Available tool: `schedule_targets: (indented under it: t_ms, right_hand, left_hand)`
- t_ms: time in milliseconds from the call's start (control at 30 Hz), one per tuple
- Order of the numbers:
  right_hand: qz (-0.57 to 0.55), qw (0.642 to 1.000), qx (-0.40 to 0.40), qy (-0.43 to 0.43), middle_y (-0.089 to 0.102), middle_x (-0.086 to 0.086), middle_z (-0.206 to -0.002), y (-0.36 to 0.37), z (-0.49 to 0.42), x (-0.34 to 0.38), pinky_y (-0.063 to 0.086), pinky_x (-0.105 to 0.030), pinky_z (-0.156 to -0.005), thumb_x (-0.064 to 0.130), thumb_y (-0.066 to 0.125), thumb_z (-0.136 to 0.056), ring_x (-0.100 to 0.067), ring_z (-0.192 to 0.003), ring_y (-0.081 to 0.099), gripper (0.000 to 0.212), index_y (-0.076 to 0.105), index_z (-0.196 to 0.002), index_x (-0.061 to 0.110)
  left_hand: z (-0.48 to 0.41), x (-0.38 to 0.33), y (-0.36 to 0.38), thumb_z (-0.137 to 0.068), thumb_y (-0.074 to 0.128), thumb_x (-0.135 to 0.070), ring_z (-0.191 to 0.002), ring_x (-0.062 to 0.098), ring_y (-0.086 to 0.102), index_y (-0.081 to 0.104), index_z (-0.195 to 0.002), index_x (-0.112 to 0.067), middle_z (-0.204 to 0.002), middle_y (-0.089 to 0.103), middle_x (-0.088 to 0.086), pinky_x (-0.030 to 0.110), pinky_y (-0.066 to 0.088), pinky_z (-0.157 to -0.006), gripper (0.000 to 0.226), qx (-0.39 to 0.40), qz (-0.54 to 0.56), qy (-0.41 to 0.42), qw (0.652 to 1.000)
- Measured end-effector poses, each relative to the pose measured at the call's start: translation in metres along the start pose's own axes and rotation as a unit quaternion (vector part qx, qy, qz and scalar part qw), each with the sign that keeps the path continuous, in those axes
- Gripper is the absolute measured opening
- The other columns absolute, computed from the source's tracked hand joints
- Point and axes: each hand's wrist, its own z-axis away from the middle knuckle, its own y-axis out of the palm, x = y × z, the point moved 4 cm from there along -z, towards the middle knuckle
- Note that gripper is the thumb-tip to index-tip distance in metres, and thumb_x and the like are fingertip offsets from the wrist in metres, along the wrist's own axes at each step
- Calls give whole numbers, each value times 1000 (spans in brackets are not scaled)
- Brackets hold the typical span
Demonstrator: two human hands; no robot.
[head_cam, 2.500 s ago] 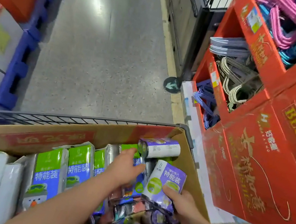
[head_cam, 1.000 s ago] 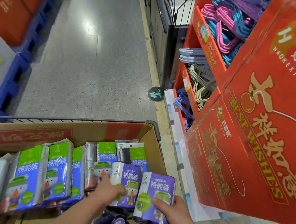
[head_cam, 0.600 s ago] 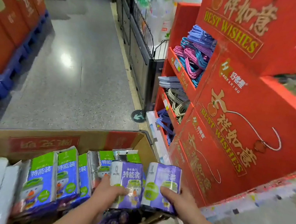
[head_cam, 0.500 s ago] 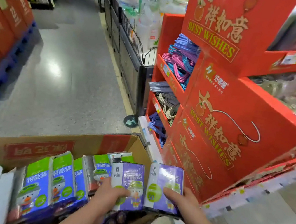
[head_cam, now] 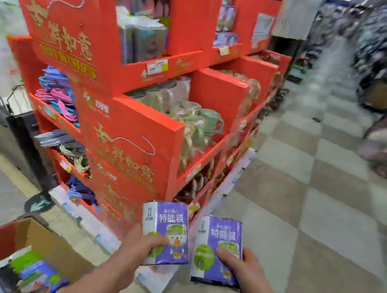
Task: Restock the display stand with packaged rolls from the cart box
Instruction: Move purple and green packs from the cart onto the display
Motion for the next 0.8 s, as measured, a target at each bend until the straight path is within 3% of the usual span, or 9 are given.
schedule_targets:
  t_ms: [133,200,300,400,533,633,733,800]
  right_hand:
    - [-44,995,-91,-18,74,-14,-89,-100,-1,7,57,-35,-68,29,82,-50,-28,-77,72,64,60,-104,5]
    - [-57,993,-103,-22,74,-15,-91,-150,-7,16,58,-37,-70,30,81,-48,-31,-81,72,66,60,-106,5]
    - [-64,989,-130,-32,74,-16,-93,-221,-19,36,57,-32,-64,22,82,-64,-31,-82,72,54,59,-110,3]
    - [-65,986,-147,-42,74,-16,-92,-281,-32,57,54,-27,-57,13,75,-78,-29,-78,72,36,59,-109,3]
    - [-63,984,-157,-60,75,-11,-85,-340,-54,84,51,-24,-53,12,71,-82,-21,-65,71,25,58,-103,8]
    - [-73,984,-145,-66,75,-9,-83,-366,-78,102,51,-23,-50,14,70,-82,-19,-62,71,26,58,-105,9]
    - [-75,986,-128,-78,76,-9,-86,-384,-108,124,53,-26,-57,21,78,-74,-22,-69,72,43,58,-109,8]
    - [-73,987,-118,-79,75,-12,-89,-394,-132,139,54,-31,-64,26,80,-67,-27,-75,73,54,57,-112,7]
  left_hand:
    - [-31,-7,107,-60,77,-5,-64,22,72,60,-107,-6,-78,75,9,30,56,-52,50,78,-21,-2,997]
    - [-44,-10,164,-62,75,1,-69,27,72,59,-109,-5,-83,76,12,34,58,-58,50,112,-23,3,993]
    - [-57,-14,244,-49,73,-6,-79,34,72,60,-110,-8,-89,75,16,47,58,-78,62,145,-22,9,989]
    - [-67,-19,310,-44,72,-10,-76,30,72,63,-105,-7,-87,75,15,38,57,-70,62,183,-31,14,983]
    - [-83,-30,363,-34,77,-15,-78,32,71,64,-97,-11,-83,76,13,49,54,-84,65,180,-33,15,983]
    - [-96,-38,386,-45,72,-9,-68,27,72,63,-98,-10,-83,75,14,40,56,-73,54,182,-21,8,983]
    - [-120,-44,404,-44,74,-10,-78,31,73,61,-110,-9,-90,75,15,43,56,-78,67,175,-17,4,984]
    - [-141,-51,417,-35,78,-14,-80,32,73,59,-115,-11,-93,75,14,39,57,-72,82,169,-19,7,985]
